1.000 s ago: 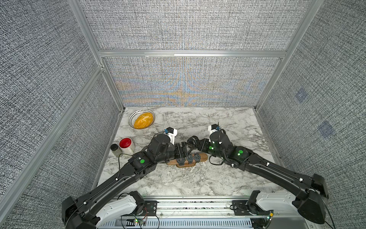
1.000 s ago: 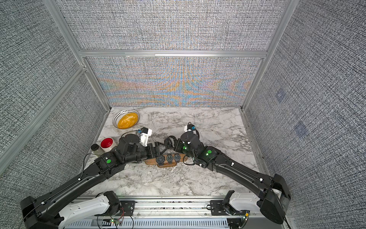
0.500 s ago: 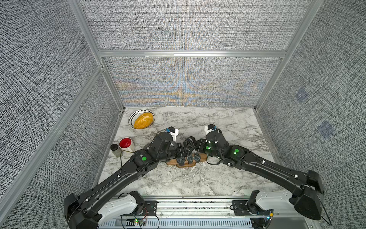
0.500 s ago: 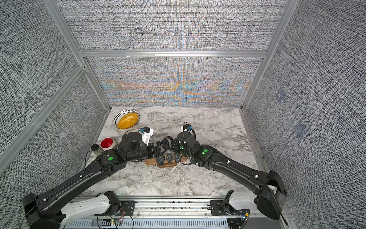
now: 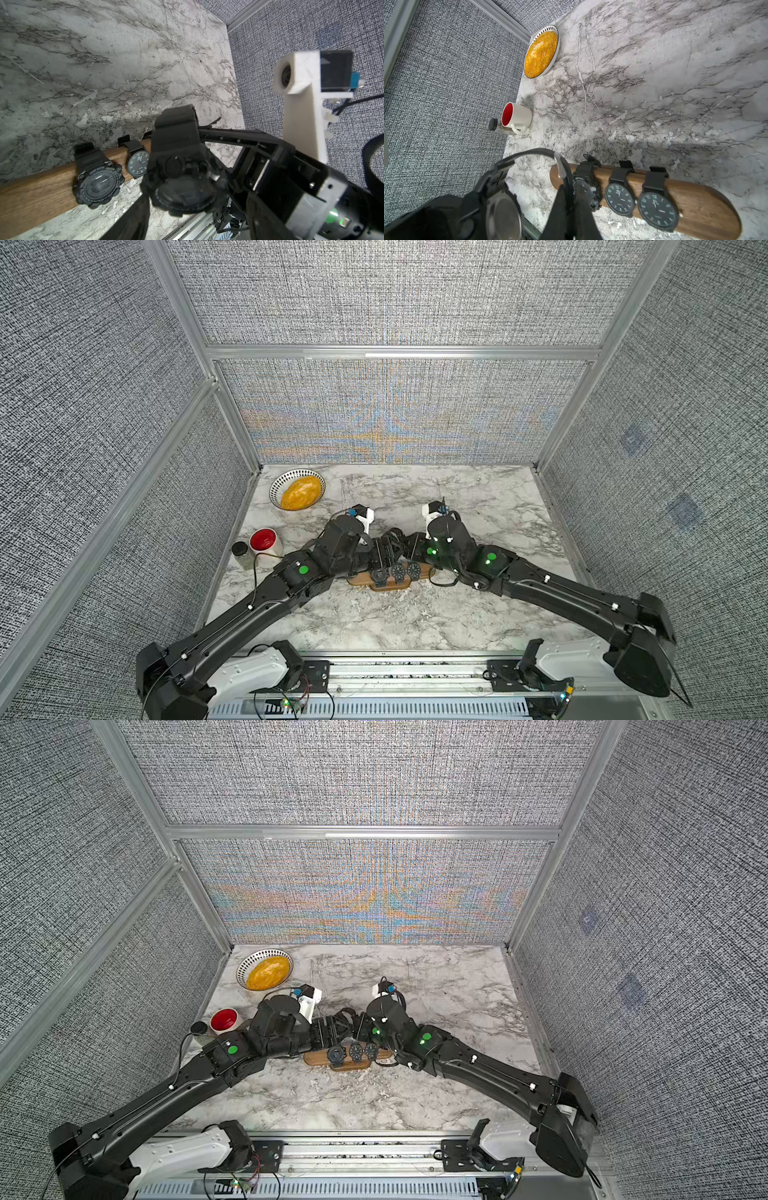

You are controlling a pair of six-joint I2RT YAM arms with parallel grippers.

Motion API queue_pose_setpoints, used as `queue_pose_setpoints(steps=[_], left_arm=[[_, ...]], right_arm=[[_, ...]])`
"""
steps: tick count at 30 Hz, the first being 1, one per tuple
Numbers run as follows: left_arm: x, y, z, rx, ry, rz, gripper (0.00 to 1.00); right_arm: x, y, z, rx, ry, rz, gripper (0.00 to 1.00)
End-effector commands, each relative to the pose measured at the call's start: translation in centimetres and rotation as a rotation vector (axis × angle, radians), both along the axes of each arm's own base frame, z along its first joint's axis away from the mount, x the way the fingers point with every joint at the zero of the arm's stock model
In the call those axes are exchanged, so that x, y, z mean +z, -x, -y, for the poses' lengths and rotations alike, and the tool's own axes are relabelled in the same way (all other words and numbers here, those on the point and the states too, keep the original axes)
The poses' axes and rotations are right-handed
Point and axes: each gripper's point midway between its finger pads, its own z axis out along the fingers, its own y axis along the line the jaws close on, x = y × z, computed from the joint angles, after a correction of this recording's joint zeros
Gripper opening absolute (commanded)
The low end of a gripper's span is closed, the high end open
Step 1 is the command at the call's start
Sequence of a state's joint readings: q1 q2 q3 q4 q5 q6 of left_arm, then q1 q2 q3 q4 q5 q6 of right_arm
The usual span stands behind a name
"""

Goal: Place watch on stand
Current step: Pick up the watch at the center of the board.

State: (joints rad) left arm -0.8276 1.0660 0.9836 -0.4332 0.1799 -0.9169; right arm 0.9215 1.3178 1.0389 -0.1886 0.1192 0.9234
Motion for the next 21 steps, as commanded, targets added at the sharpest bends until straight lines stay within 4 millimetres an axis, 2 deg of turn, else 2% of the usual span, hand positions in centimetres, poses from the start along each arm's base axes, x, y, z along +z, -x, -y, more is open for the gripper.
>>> queue_pose_setpoints(steps=[1,12,21], left_arm=[[0.02,-0.45,-0.23,0.02,-0.02,0.01,0.73],[-0.37,-0.69,-0.62,0.042,-0.046,0.002,0.62],[-0.77,-0.6,-1.19,0.052,-0.073,0.003,0.45]], right_arm=[[0.62,0.08,-0.58,0.026,-0.021,0.024,0.0],[0.38,0.34,-0.37,0.029,-0.015,0.019,0.0],[0.46,0.64,-1.09,0.072,-0.026,0.022,0.0]])
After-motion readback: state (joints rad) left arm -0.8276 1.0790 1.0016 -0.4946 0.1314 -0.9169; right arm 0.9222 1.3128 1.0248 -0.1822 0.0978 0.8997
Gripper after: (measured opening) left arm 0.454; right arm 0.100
